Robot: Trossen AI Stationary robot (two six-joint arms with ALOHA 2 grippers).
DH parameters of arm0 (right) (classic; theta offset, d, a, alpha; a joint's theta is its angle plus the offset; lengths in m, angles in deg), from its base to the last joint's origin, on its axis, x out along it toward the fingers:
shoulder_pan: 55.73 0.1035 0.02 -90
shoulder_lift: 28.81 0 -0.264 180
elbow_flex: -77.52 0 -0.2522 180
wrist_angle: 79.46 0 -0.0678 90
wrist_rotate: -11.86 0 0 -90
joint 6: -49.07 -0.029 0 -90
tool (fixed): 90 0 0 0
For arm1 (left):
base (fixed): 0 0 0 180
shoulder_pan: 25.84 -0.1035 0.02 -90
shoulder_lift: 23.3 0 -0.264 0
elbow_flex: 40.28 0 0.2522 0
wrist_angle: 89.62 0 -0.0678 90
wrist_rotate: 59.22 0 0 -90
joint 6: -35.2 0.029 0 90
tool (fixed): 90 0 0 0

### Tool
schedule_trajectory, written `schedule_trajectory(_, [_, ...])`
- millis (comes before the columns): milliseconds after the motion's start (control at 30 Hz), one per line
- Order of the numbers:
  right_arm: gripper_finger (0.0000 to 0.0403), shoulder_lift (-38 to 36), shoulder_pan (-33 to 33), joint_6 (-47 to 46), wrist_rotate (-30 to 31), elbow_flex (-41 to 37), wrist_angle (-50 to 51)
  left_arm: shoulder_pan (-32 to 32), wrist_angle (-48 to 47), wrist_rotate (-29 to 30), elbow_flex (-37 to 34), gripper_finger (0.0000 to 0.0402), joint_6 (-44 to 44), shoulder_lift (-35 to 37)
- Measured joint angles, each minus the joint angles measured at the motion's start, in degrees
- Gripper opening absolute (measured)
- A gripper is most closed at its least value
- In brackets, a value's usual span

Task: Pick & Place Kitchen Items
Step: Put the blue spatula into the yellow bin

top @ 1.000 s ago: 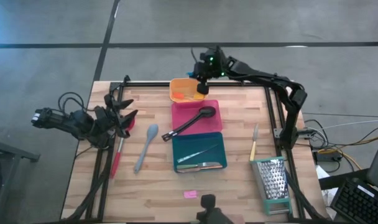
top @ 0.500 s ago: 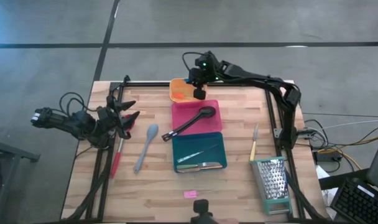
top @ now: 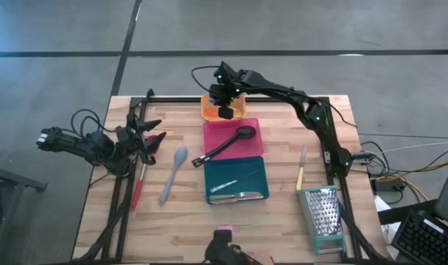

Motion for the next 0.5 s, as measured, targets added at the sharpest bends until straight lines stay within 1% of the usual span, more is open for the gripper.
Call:
schedule_trajectory(100, [0.0017,2.99,0.26,0.56,-0.09,3.98,2.29,0.00,-0.07,0.04,0.00,0.0234,0.01,-0.09])
schedule_trajectory(200, [0.0017,5.08,0.50,1.99,-0.02,6.21,4.14,0.00,-0.18,0.06,0.00,0.0234,0.00,-0.11])
schedule_trajectory(333, [0.0017,6.59,0.72,2.62,0.00,6.73,6.22,0.00,-0.42,0.06,0.00,0.0234,0.00,-0.13])
schedule_trajectory(500, [0.0017,6.71,0.70,3.03,-0.11,6.09,6.24,0.00,-0.40,0.06,0.00,0.0234,0.00,-0.17])
